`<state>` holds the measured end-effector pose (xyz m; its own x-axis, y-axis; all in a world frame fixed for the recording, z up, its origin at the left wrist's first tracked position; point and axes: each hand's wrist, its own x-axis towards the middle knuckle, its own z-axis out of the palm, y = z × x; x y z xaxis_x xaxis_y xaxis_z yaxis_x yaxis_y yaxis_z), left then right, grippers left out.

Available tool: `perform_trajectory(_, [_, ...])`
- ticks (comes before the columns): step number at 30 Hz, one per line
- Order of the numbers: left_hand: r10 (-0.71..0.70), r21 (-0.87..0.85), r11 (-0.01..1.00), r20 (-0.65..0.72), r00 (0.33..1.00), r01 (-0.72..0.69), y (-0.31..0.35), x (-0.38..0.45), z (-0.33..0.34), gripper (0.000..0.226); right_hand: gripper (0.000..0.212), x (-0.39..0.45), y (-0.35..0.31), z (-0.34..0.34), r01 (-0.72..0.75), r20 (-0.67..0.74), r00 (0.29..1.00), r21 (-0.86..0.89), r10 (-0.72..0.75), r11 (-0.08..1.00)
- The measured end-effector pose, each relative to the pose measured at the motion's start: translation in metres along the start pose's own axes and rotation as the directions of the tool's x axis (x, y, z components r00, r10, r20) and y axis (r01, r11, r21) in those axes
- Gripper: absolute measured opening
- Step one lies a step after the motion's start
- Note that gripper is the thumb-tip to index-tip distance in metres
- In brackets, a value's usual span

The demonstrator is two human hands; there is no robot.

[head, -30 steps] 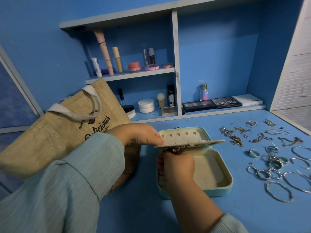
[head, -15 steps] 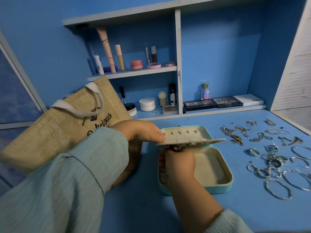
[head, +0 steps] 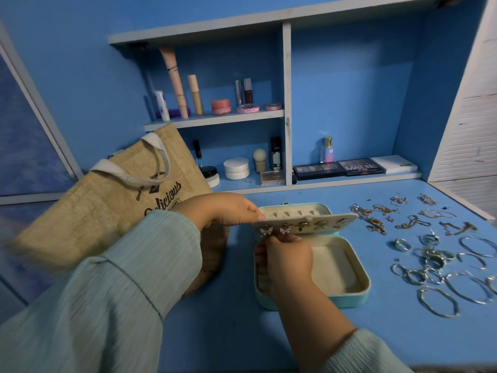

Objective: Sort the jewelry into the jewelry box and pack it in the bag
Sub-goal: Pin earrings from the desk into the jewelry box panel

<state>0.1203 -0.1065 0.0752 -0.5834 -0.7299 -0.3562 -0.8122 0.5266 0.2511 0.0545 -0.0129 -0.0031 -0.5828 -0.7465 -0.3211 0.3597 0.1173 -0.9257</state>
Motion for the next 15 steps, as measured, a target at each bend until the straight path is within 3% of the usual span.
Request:
perform_trajectory(3, [0.007,-0.220,0.975,-0.146,0.989,-0.040,-0.004,-0.013,0.005,0.024,0.020,0.000,-0.002,-0.002,0.020,0.029,0.999,-0.014,-0.020,1.000])
perform_trajectory(7, [-0.064,-0.526,0.843,-0.300,0.952,-0.109,-0.006,-0.033,0.017,0.025,0.018,0.000,-0.004,-0.002,-0.041,0.108,0.994,0.116,0.028,0.992])
perform_trajectory(15, [-0.126,-0.637,0.723,-0.501,0.856,-0.266,0.000,-0.038,0.053,0.014,0.027,-0.003,-0.012,-0.010,-0.130,0.193,0.977,0.224,0.087,0.966])
